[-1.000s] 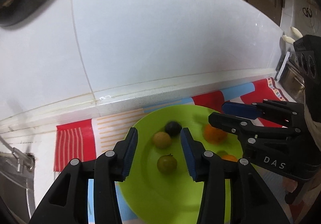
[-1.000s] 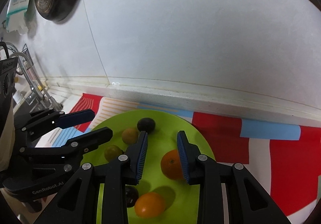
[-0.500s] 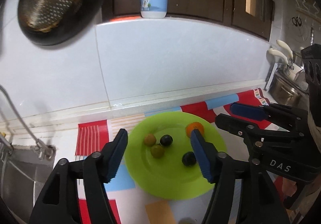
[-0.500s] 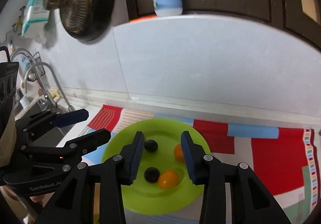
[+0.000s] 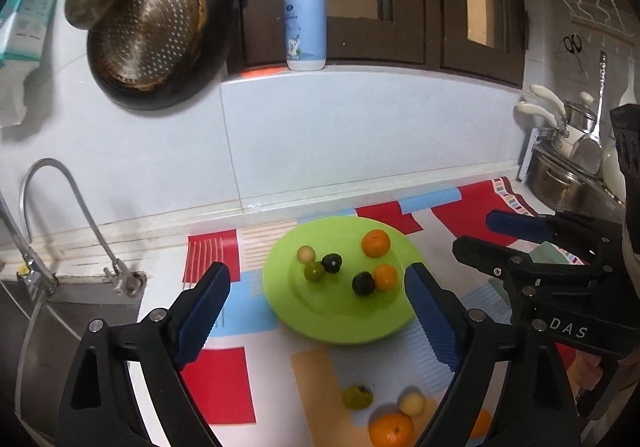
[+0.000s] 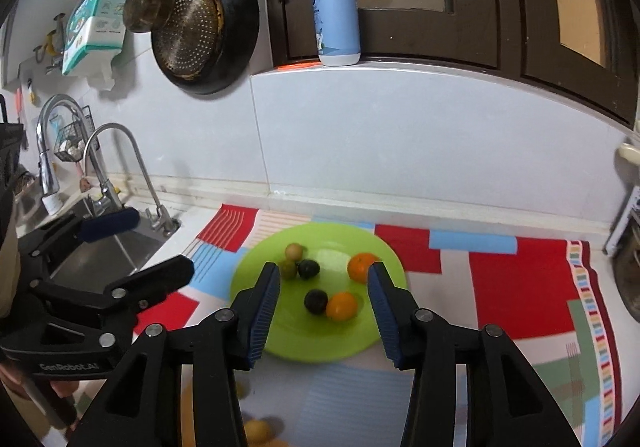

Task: Organize fruits
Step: 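Lift both open grippers away from the plate toward the remaining fruits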

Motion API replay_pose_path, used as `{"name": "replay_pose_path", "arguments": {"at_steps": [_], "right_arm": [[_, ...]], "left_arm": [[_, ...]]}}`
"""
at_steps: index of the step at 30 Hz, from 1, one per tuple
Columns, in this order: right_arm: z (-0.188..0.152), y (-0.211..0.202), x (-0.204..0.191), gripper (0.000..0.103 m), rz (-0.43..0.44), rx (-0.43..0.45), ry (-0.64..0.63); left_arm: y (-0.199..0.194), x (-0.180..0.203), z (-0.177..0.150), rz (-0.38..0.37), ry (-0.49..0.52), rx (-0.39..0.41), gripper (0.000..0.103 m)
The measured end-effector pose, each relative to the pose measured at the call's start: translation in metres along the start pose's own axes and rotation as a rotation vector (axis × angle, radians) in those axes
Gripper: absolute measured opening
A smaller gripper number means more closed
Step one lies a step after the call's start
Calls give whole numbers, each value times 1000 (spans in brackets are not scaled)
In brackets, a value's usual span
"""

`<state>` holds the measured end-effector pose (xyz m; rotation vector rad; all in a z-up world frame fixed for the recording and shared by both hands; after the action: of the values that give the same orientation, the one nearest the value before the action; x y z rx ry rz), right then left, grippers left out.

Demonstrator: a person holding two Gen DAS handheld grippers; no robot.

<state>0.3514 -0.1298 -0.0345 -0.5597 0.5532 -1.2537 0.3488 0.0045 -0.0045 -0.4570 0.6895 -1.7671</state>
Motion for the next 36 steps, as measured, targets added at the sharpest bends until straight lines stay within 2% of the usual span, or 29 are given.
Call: {"name": "replay_pose_path", "arguments": {"at_steps": [14,22,36], "right_arm": [[-53,-43,-11,50,-23,-21,24],[-84,-50,-17,50,-34,-65,44],[-130,-35,-21,50,-55,-139,63]], "left_arm": [[-45,16,-46,16,30,-8,90],[-47,22,-72,6,50,-31,90],[-32,29,-102,-14,102,-66,90]]}}
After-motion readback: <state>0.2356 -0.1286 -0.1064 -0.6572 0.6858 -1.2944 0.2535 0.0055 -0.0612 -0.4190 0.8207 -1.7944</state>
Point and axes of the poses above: each gripper's, at about its wrist camera, not at the fingertips, and y roughly the way its jaws point, x to its right, z to its top, the point moved 9 cm from there along y, roughly the way its jaws point, and after that the axes turned 8 degrees about -x, right-handed, at the moved point
